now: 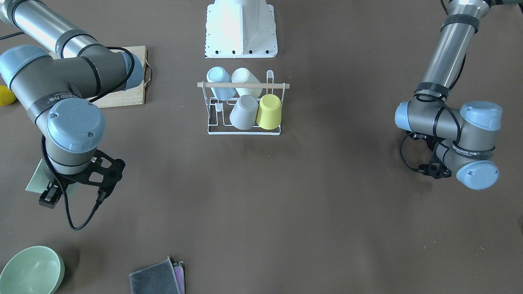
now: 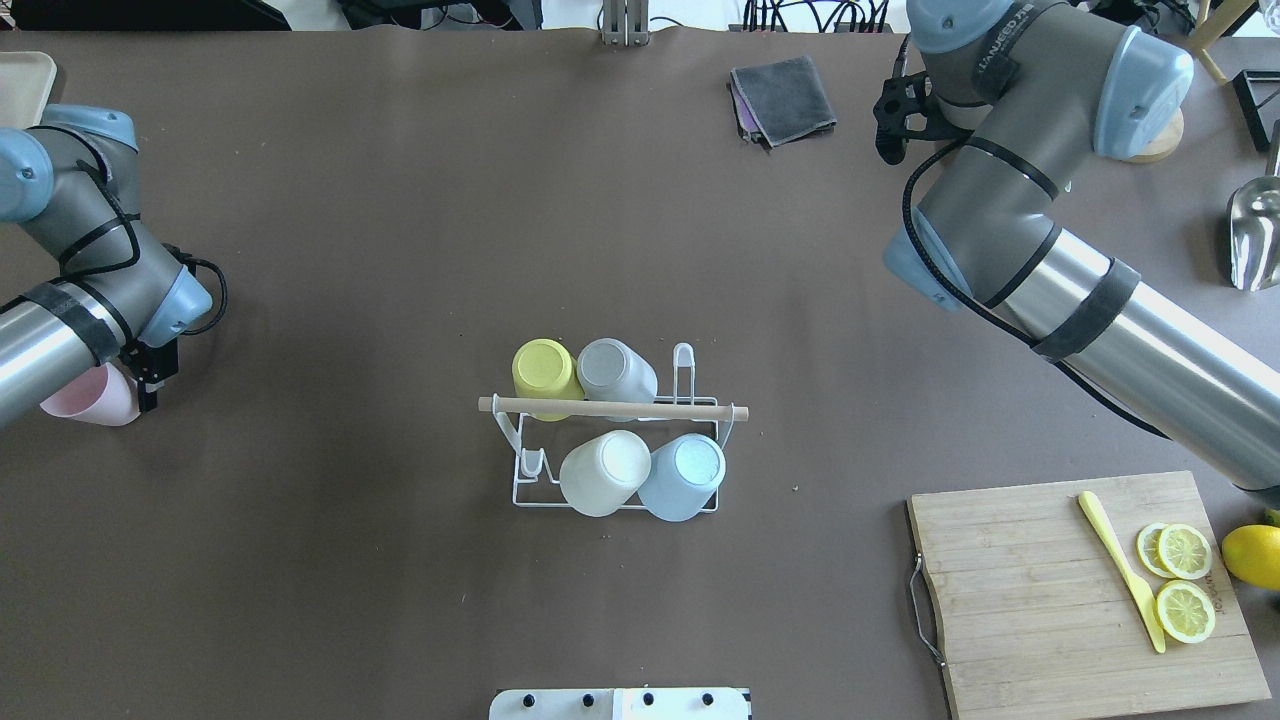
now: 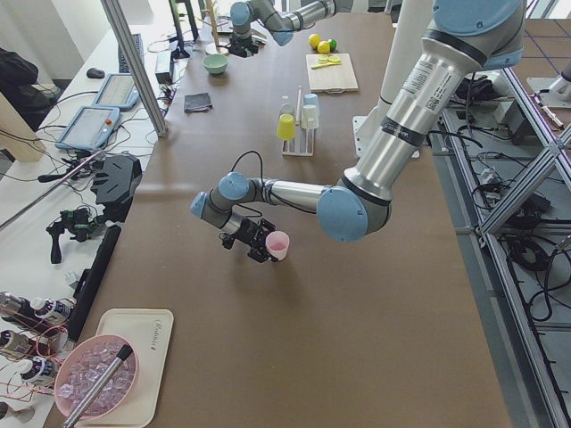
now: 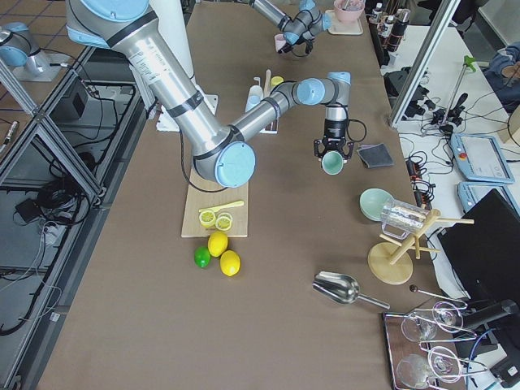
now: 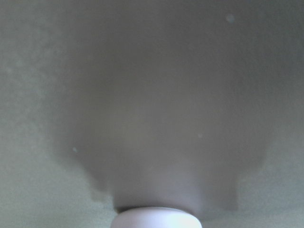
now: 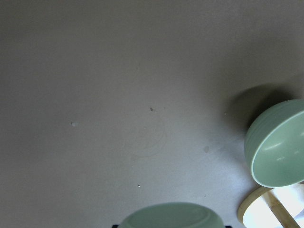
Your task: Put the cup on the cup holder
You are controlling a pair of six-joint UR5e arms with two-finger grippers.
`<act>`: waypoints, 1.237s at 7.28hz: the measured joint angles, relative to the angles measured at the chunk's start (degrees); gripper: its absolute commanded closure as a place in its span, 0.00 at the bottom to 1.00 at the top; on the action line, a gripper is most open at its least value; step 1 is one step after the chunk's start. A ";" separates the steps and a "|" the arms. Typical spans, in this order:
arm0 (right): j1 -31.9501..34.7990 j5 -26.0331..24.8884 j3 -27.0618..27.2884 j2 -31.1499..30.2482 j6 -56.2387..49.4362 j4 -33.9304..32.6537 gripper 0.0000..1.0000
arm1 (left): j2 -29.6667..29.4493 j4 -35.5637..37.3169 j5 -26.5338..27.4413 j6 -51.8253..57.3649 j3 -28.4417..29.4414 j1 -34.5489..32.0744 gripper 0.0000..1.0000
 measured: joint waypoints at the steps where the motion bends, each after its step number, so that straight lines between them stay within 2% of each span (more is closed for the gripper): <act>1: 1.33 0.43 2.76 -1.76 -0.12 0.17 1.00 | 0.03 1.10 0.06 0.01 -0.66 -0.09 0.99; 3: 2.84 3.97 11.16 -7.30 1.96 -6.73 1.00 | 0.06 5.36 1.32 0.07 -4.23 -0.70 1.00; 4: 3.63 5.84 12.82 -8.60 3.40 -9.59 1.00 | 0.00 6.80 1.92 0.09 -5.86 -1.45 1.00; 5: 3.80 7.88 13.51 -9.64 4.09 -8.88 1.00 | -0.12 7.87 2.30 0.10 -8.06 -2.40 1.00; 9: 3.44 14.94 16.10 -11.23 10.08 -2.47 1.00 | 1.30 10.99 4.82 0.08 -24.08 -7.52 1.00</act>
